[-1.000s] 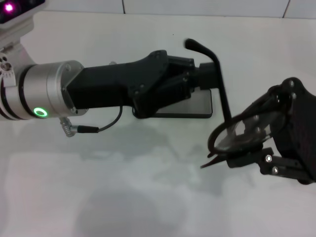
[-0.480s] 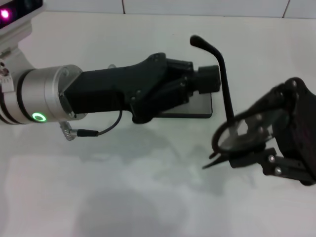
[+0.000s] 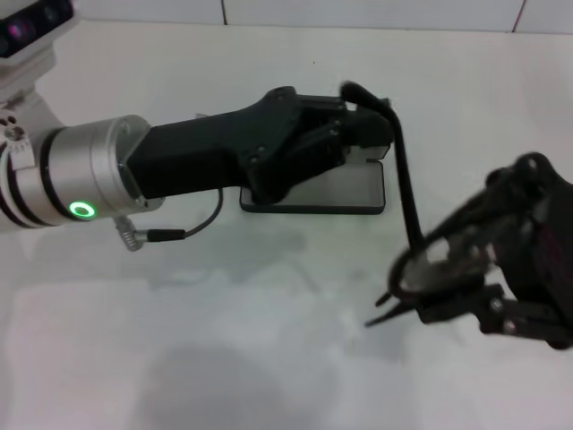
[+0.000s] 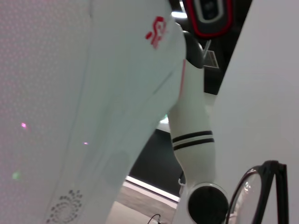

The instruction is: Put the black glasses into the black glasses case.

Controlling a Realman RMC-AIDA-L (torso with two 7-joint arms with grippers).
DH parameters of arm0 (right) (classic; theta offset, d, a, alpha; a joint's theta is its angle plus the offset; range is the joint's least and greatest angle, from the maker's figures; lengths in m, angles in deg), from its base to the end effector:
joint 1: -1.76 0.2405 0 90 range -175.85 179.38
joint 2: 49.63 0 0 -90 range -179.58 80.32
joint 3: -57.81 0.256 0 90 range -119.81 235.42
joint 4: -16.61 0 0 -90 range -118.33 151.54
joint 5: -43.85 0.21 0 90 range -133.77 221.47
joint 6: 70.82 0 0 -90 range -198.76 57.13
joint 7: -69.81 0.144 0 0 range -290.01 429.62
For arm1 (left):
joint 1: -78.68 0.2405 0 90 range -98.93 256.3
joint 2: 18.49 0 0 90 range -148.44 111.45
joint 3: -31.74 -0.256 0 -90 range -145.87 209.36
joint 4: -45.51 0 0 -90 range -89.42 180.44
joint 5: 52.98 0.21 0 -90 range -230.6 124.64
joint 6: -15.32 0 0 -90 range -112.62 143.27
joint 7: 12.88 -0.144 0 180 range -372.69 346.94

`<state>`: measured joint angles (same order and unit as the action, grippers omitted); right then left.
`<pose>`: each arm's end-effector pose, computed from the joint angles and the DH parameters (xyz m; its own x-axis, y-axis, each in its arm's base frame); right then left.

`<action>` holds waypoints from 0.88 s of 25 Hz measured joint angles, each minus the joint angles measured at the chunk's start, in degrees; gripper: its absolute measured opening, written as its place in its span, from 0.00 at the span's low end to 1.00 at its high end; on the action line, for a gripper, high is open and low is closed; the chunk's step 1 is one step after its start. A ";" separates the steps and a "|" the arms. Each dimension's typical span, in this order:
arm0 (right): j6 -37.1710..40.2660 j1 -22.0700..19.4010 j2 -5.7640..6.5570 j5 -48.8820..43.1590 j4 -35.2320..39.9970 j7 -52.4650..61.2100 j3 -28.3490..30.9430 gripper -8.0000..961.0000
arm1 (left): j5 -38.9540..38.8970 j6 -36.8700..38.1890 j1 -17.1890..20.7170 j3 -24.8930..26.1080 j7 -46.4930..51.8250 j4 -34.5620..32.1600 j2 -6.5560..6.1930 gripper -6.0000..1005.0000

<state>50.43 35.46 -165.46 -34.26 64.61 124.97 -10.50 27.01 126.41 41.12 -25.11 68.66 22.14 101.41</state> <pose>0.1353 0.2750 0.0361 0.4599 0.3614 -0.8111 0.5344 -0.8421 -0.0722 -0.1567 0.3007 -0.0110 0.4454 0.3809 0.8103 0.1464 -0.9238 0.3537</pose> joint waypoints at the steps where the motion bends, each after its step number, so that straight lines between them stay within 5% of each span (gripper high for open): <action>1: -0.26 0.50 0.05 -0.03 -1.00 -0.17 -0.01 0.12 | -0.51 0.16 -0.23 -0.73 -0.09 0.00 0.06 0.05; 8: -1.85 2.09 0.38 -0.17 -5.13 -1.28 0.10 0.12 | -6.02 1.02 -0.78 -8.14 -0.31 -0.39 0.04 0.05; 22: -2.70 1.74 0.37 -0.29 -5.87 -1.38 0.49 0.12 | -6.24 4.44 -0.22 -8.37 -1.63 -0.04 -0.01 0.05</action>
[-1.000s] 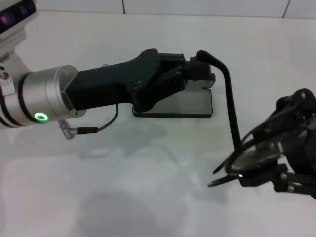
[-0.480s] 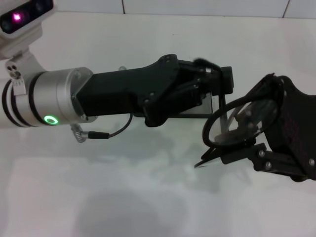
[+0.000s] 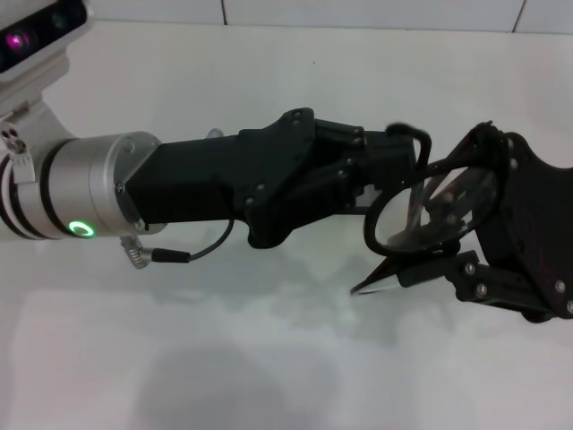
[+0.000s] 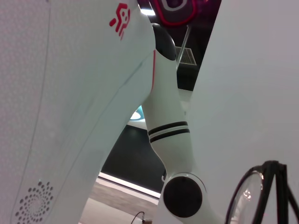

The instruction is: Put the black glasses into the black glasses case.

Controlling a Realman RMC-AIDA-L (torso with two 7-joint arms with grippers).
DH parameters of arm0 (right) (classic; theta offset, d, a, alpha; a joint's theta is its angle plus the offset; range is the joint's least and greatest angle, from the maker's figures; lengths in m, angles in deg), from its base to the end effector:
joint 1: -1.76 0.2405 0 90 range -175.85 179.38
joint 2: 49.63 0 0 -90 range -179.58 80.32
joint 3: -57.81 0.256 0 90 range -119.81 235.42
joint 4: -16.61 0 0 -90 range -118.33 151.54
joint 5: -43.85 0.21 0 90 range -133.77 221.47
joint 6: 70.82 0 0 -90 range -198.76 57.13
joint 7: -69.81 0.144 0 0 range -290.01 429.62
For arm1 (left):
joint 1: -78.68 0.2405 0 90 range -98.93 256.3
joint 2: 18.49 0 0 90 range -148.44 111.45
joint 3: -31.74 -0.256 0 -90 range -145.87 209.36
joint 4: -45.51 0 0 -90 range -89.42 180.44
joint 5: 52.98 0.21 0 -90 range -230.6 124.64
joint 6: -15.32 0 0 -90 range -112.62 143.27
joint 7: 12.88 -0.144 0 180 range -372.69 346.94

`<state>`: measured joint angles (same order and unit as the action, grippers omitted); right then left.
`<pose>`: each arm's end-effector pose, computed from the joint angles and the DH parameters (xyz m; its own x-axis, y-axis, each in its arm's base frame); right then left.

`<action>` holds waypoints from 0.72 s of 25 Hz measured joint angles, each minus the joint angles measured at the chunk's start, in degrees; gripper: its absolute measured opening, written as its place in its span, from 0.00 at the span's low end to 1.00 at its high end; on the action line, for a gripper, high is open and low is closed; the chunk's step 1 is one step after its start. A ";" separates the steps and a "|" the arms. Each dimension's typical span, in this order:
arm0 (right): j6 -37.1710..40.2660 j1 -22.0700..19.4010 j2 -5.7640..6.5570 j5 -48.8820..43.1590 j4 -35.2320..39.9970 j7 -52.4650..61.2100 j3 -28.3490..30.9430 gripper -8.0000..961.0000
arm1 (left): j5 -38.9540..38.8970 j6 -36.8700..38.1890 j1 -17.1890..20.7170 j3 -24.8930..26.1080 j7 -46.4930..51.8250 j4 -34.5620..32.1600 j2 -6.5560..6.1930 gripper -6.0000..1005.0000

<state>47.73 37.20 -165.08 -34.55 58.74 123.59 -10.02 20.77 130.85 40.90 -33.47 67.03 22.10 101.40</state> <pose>0.1395 0.2858 0.0279 0.4861 0.3267 -0.8105 0.4674 -0.8809 -0.0747 -0.1459 0.2851 -0.0122 0.4442 0.3730 0.8146 0.0194 -0.9130 0.4075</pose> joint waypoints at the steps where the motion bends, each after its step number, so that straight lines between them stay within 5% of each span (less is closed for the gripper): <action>1: -0.04 -0.02 0.01 0.00 -0.02 0.00 0.00 0.12 | 0.04 0.10 0.00 -0.01 -0.13 0.02 0.01 0.05; 18: 0.01 0.02 -0.13 0.01 -0.79 0.37 -1.26 0.12 | -1.02 -0.42 2.05 -0.06 -2.44 0.61 -0.29 0.05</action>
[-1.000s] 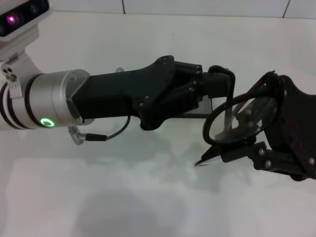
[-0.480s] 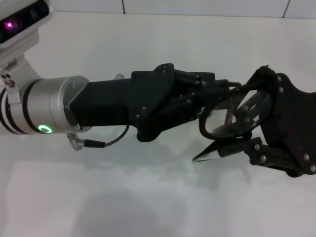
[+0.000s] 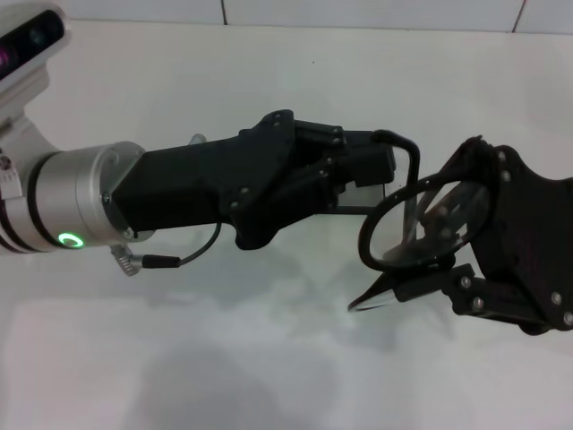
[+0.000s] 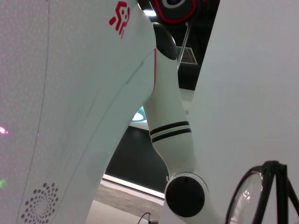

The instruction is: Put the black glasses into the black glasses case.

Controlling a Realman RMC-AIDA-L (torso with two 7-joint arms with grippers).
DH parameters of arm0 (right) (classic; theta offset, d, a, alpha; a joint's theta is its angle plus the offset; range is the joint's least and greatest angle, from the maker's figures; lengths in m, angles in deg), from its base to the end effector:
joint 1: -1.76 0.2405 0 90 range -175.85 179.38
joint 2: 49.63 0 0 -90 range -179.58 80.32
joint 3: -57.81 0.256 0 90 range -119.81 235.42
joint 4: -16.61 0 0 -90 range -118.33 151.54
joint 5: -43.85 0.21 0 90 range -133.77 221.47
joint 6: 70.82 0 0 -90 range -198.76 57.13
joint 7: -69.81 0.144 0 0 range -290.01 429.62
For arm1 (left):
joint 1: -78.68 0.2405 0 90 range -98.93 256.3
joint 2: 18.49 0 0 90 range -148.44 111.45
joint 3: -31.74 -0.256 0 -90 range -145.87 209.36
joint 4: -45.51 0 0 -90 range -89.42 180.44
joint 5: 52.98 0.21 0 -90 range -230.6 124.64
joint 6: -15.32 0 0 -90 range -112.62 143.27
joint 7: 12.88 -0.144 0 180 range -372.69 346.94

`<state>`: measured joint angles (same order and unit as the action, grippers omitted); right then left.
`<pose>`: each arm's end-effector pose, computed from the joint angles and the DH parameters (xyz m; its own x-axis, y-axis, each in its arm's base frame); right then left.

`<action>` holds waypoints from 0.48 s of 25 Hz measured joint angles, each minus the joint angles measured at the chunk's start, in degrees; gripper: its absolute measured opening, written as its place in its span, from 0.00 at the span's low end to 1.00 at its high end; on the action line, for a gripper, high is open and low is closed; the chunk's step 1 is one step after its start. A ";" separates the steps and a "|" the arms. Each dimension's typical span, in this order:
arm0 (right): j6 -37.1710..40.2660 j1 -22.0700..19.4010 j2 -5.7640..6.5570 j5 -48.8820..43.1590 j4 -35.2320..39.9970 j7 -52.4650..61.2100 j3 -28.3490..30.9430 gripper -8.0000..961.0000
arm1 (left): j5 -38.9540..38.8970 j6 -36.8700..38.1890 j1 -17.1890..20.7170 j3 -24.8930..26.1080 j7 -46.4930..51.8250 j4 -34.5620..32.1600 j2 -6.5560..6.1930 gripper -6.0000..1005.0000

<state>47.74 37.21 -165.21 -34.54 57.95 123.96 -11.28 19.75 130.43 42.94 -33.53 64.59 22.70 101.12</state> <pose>0.1405 0.2831 0.0232 0.4966 0.2998 -0.8146 0.4631 -0.8852 -0.0434 -0.1573 0.2819 -0.0107 0.4204 0.3509 0.8367 0.0484 -0.9295 0.3655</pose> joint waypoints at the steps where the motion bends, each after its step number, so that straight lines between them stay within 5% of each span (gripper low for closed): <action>1: 0.00 0.00 0.00 0.00 0.00 0.01 -0.07 0.12 | -0.03 -0.08 0.04 0.00 -0.04 0.00 0.00 0.05; 12: -1.29 0.64 -0.01 -0.01 -2.06 -0.29 -0.76 0.12 | -0.23 0.24 -1.06 -2.69 -0.49 -0.37 0.31 0.05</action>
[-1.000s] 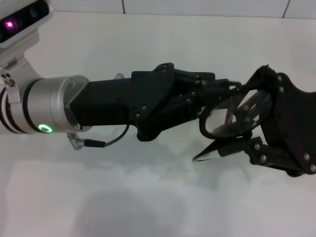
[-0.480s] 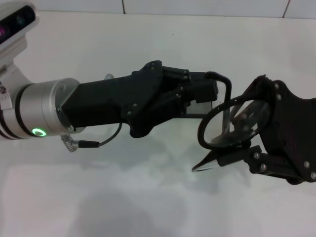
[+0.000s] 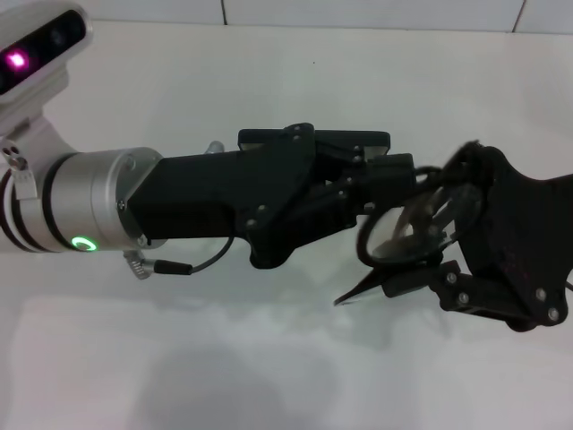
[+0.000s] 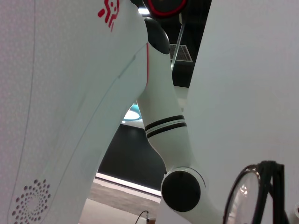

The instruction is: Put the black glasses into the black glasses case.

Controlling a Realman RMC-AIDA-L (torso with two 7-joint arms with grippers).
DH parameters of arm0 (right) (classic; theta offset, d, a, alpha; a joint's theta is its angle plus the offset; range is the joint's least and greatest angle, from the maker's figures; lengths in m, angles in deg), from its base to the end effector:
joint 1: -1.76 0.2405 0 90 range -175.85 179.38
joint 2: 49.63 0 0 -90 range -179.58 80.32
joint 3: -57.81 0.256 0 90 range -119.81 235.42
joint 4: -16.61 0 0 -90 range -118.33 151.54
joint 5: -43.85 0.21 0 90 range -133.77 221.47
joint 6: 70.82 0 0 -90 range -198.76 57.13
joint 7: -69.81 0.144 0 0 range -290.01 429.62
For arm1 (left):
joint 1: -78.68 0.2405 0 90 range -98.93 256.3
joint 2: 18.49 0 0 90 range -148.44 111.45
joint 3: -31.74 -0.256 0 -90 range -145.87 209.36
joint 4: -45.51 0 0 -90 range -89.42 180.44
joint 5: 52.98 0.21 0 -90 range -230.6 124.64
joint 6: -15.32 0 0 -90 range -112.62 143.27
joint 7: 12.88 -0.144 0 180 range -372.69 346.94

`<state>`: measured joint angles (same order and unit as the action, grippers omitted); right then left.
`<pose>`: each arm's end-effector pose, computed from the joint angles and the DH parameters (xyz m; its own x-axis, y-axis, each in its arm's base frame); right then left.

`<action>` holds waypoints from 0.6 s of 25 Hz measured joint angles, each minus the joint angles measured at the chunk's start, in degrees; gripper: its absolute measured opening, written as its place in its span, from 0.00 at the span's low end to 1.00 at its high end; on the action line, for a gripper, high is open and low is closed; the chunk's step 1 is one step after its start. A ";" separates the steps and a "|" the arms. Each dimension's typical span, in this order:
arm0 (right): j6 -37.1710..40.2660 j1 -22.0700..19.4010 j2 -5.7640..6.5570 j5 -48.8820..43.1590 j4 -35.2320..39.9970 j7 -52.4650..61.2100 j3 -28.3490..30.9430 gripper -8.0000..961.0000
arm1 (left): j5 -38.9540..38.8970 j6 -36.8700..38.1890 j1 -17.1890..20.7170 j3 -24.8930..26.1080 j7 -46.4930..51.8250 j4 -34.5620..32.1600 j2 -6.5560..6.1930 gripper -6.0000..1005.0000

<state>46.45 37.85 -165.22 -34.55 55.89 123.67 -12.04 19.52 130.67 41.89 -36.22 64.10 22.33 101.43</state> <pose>0.1413 0.2856 0.0172 0.5123 0.2785 -0.8124 0.4405 -0.8973 -0.0299 -0.1496 0.2792 -0.0165 0.4497 0.3484 0.8225 0.0052 -0.9218 0.3876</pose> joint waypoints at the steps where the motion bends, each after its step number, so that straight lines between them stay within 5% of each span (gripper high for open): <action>1: -0.01 0.00 0.01 0.00 -0.03 0.00 0.00 0.12 | 0.00 0.00 0.01 -0.03 -0.02 0.00 0.00 0.05; 10: 0.14 -0.39 0.02 0.00 -0.06 0.12 -0.10 0.12 | -1.22 -0.19 1.33 0.53 -0.72 0.31 -0.24 0.05; 15: -1.41 -0.81 0.04 -1.63 0.03 1.62 -0.64 0.12 | -1.53 -0.52 3.97 4.98 -2.15 0.22 -1.53 0.05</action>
<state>45.04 37.04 -165.17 -36.18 55.92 125.29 -12.67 17.99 130.16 45.85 -31.24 61.94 22.55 99.90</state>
